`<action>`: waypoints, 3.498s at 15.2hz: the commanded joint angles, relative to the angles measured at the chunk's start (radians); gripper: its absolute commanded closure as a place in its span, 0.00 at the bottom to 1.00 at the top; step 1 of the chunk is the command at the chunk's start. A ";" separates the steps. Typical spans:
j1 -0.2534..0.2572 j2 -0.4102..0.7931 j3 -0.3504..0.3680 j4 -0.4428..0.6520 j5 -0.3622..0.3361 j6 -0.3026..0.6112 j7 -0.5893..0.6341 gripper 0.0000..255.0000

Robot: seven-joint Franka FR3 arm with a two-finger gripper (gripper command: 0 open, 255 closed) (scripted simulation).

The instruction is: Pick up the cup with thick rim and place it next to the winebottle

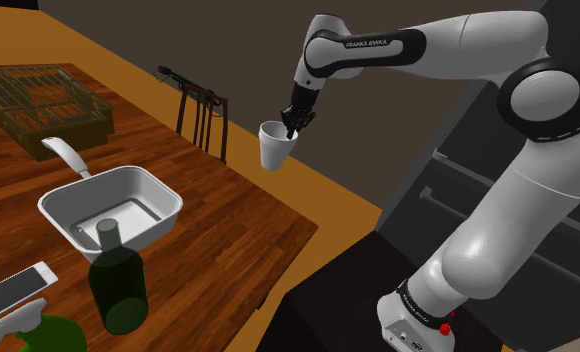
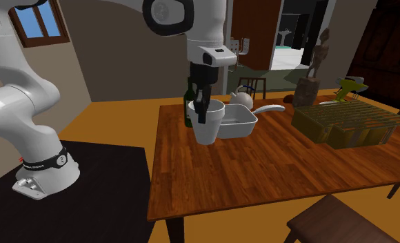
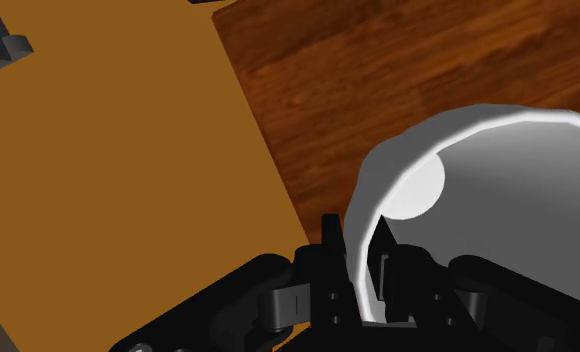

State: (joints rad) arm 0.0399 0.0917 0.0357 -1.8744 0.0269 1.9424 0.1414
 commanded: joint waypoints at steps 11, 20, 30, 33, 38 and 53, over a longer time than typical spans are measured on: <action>-0.001 -0.022 0.000 0.134 0.000 -0.157 0.003 1.00; -0.001 -0.017 -0.001 0.262 -0.001 -0.279 0.006 1.00; -0.001 0.014 0.000 0.439 -0.002 -0.424 0.010 1.00; 0.011 -0.001 0.009 0.434 -0.002 -0.434 0.031 1.00; 0.067 -0.084 0.059 0.329 0.004 -0.409 0.137 1.00; 0.230 -0.178 0.242 0.221 0.033 -0.379 0.482 1.00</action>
State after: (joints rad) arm 0.2597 -0.0835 0.2655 -1.6488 0.0575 1.5589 0.5991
